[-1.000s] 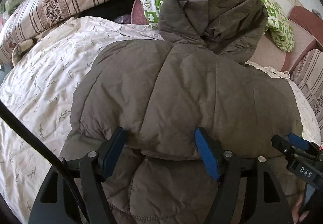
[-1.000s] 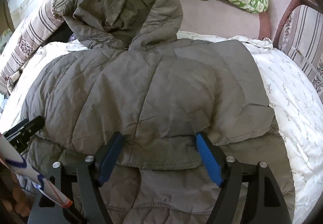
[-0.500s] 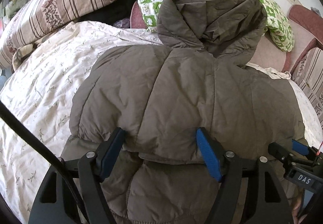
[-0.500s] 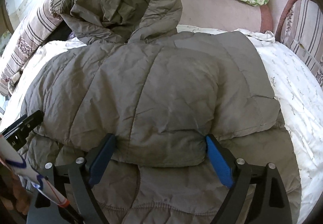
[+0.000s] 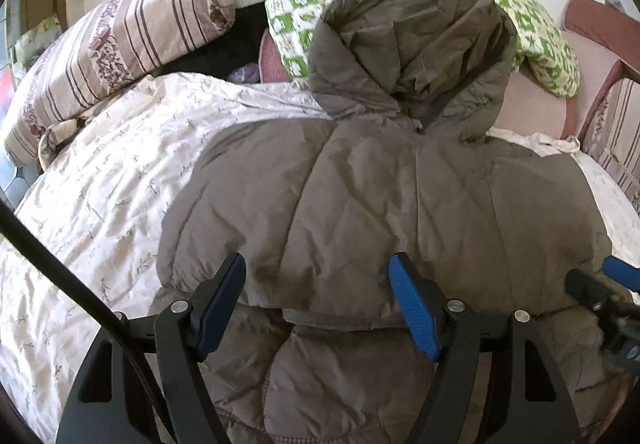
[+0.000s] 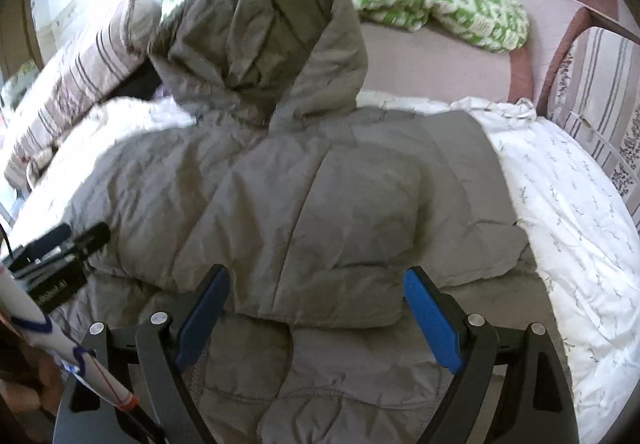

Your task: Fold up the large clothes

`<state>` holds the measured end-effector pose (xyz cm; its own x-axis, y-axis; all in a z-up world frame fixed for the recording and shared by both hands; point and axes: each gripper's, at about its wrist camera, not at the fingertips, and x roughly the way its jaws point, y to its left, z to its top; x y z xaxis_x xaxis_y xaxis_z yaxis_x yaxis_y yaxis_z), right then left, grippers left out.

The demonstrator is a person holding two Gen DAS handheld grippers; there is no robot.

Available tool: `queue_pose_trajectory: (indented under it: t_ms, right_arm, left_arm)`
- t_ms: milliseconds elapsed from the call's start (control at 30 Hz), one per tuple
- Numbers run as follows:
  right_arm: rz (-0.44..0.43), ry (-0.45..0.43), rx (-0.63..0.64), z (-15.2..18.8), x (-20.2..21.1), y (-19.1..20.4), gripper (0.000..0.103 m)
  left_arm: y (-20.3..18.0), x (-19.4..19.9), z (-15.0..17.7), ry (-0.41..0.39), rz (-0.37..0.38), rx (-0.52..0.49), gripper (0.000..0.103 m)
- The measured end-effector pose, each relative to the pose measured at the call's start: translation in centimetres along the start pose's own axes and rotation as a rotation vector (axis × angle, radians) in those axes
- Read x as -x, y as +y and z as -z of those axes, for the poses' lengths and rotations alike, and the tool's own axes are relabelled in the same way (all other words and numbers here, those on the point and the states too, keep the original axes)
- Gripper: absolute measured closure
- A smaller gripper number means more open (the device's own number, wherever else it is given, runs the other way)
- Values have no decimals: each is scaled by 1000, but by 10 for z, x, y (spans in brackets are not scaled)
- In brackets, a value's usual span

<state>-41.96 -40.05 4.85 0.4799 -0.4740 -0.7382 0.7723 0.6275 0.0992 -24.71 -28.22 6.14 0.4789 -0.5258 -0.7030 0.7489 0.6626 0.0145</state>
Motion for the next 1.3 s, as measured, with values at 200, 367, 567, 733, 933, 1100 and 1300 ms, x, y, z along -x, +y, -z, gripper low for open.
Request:
queue_pose_trajectory:
  t_ms: [200,367,567,733,933,1100,1300]
  right_arm:
    - [-6,30,-13,2,-7,-3,11]
    - [-2,-3,-20,-1,5,-2,11]
    - [-2,-36,-22,-1,23,-1,11]
    - [5,-53,9,1,31,8,11]
    - [-17,-30,21,4,27,15,11]
    - [-32,-41,-7,-2,36,8,11]
    - [-70,-72,-53,-23,67,1,12]
  left_arm:
    - [-2,2,0,-3,-12,-12,30]
    - [-2,13,-2,-35,-37,-19,30]
    - [-3,37,-5,-101,-59,-33,30]
    - [-6,53,-4,-155,-70,-58,30]
    - [-11,55,-3,-147,-88,-96,30]
    - [3,64,-8,-149,-83,-55,30]
    - [42,87,-29,-204,-87,52,29]
